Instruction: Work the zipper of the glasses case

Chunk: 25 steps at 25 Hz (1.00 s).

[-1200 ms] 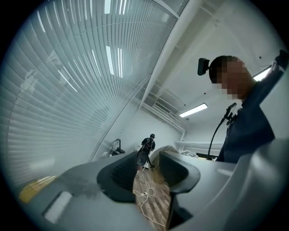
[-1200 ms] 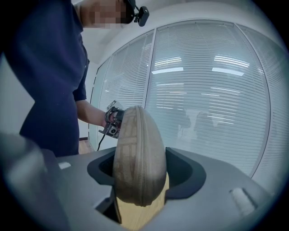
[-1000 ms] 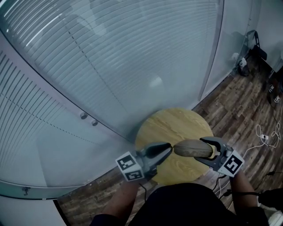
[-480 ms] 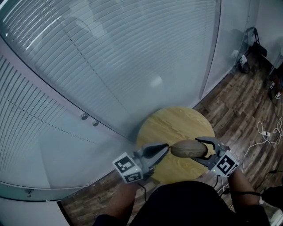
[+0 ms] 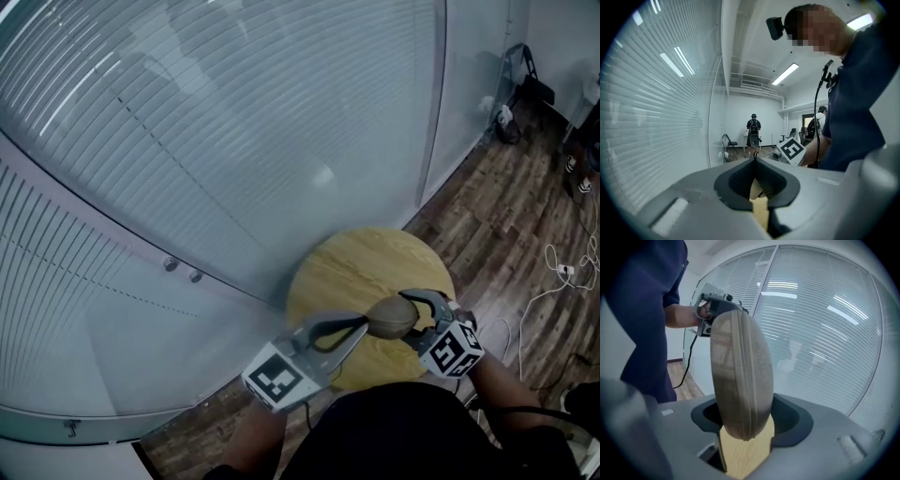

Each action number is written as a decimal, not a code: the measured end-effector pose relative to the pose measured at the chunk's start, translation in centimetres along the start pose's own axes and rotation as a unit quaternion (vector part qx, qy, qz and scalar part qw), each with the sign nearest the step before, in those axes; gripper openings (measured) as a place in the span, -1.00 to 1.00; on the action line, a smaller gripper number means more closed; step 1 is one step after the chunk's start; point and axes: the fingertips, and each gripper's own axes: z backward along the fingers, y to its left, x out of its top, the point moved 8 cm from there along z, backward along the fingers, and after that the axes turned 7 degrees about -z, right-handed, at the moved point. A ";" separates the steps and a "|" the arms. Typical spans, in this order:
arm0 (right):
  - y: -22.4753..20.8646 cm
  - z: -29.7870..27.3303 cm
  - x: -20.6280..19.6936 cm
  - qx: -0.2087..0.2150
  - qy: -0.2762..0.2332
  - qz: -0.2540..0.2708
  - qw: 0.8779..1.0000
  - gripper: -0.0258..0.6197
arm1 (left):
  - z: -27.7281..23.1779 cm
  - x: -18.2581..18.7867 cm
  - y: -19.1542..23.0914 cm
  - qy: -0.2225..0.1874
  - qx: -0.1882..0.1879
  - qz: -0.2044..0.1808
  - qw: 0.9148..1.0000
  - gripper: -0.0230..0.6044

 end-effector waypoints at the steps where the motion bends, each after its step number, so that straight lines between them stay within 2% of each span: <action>1: 0.0 -0.3 0.0 -0.004 0.005 -0.004 1.000 -0.07 | -0.2 0.4 -0.1 0.010 0.001 -0.014 1.000 -0.91; 7: -0.2 -1.4 0.3 -0.022 0.036 -0.014 0.999 -0.09 | -1.5 2.2 -1.7 0.088 0.005 -0.100 0.991 -0.91; 15: -0.5 -2.5 1.0 -0.026 0.047 -0.017 0.998 -0.10 | -3.4 3.7 -3.7 0.105 0.003 -0.122 0.987 -0.91; 18: -0.5 -2.9 0.9 -0.024 0.055 -0.014 0.998 -0.10 | -4.2 3.8 -4.6 0.127 0.007 -0.152 0.980 -0.90; 21: -0.3 -3.6 0.6 -0.019 0.063 -0.013 0.998 -0.10 | -4.7 3.4 -4.9 0.139 0.008 -0.161 0.977 -0.90; 25: 0.0 -4.6 0.7 -0.020 0.098 0.007 0.995 -0.10 | -5.3 2.7 -5.0 0.187 0.011 -0.200 0.962 -0.90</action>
